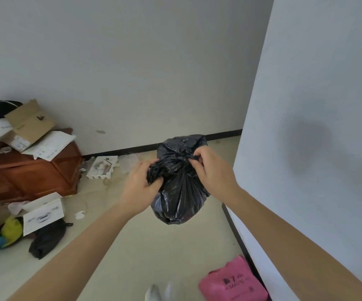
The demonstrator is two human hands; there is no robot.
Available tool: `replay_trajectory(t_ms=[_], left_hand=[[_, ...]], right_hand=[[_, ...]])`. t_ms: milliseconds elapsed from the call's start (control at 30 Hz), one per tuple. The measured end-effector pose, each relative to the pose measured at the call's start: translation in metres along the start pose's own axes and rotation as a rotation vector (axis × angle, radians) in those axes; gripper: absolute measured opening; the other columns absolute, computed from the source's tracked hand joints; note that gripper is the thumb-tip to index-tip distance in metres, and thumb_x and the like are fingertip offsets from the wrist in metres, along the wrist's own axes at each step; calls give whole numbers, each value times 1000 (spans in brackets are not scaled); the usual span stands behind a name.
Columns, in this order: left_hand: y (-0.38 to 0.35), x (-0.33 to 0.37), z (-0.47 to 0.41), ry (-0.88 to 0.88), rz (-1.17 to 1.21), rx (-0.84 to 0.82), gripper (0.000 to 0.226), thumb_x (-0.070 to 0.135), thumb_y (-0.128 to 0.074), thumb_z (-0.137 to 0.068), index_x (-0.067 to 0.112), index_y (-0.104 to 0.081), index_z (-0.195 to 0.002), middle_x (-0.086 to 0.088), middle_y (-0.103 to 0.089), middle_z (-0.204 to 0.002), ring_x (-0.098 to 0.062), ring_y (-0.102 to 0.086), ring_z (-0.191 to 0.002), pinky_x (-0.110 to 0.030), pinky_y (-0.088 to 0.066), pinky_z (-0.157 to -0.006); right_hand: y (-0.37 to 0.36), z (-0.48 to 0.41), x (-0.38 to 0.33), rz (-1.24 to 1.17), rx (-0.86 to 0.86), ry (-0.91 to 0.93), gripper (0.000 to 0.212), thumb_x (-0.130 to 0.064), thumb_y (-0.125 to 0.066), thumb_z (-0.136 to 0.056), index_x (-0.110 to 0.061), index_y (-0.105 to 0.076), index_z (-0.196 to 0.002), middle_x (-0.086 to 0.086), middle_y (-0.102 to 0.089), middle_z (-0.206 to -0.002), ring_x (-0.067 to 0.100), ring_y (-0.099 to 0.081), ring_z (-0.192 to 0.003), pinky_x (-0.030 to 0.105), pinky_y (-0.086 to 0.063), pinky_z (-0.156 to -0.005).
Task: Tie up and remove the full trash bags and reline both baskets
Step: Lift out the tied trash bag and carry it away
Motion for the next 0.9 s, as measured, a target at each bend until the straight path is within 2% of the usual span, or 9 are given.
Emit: replay_trajectory(t_ms=[133, 267, 367, 467, 533, 567, 633, 800, 900], left_hand=[[-24, -57, -113, -10, 53, -61, 47, 30, -64, -90, 32, -51, -135, 9, -56, -121, -7, -50, -113, -28, -41, -98], [-44, -88, -243, -55, 75, -124, 38, 32, -59, -94, 33, -55, -132, 15, -57, -118, -4, -49, -116, -35, -43, -103], [-68, -91, -338, -96, 85, -245, 27, 40, -53, -94, 38, -60, -120, 19, -60, -113, -8, -52, -116, -37, -45, -102], [-101, -88, -424, -155, 52, -316, 18, 43, -49, -92, 32, -58, -103, 6, -63, -100, -26, -59, -104, -48, -52, -91], [-127, -83, -475, -172, 57, -346, 10, 42, -48, -91, 37, -56, -95, 4, -61, -96, -28, -60, -100, -39, -52, -84], [-142, -84, -500, -172, 66, -355, 12, 44, -47, -91, 39, -56, -96, 5, -62, -99, -24, -60, -101, -34, -50, -82], [-172, -85, -547, -179, 62, -369, 19, 46, -45, -91, 38, -59, -101, 8, -63, -105, -16, -59, -105, -32, -49, -85], [-253, -105, -674, -175, 24, -416, 25, 44, -38, -95, 37, -61, -103, 6, -65, -106, -21, -59, -106, -47, -51, -90], [-283, -112, -751, -142, 5, -440, 26, 46, -40, -97, 36, -62, -106, 6, -66, -106, -23, -60, -105, -48, -52, -89]], right_hand=[[-47, -101, 44, 57, 1, -12, 15, -40, -50, -101, -25, -51, -101, -15, -51, -84, 5, -54, -69, 32, -54, -64], [-71, -205, 88, 110, 3, -80, 17, -40, -49, -101, -23, -51, -103, -13, -53, -87, 6, -55, -70, 33, -54, -66], [-67, -269, 122, 168, 29, -125, 18, -40, -49, -101, -22, -52, -106, -11, -55, -88, 8, -57, -70, 33, -55, -66], [-57, -322, 167, 183, 86, -191, 19, -38, -49, -101, -21, -52, -107, -12, -54, -90, 9, -58, -73, 30, -54, -67], [-52, -355, 202, 210, 123, -215, 20, -37, -49, -101, -19, -53, -108, -12, -52, -92, 10, -58, -74, 30, -53, -66], [-51, -372, 221, 220, 139, -227, 20, -37, -49, -102, -18, -54, -109, -12, -52, -93, 11, -58, -75, 30, -51, -66], [-57, -408, 264, 229, 153, -253, 20, -36, -49, -102, -18, -54, -108, -12, -51, -94, 13, -57, -76, 29, -46, -63], [-77, -506, 372, 208, 167, -284, 17, -36, -50, -100, -20, -53, -104, -11, -52, -92, 11, -54, -73, 29, -46, -64], [-81, -570, 423, 251, 140, -294, 17, -35, -50, -101, -19, -53, -107, -8, -56, -96, 13, -56, -76, 30, -47, -62]])
Point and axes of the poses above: each hand's wrist, its own z-axis away from the middle knuckle, its own y-axis out of the back of the hand, x = y × z, the point moved 9 cm from there along -z, towards the middle knuckle
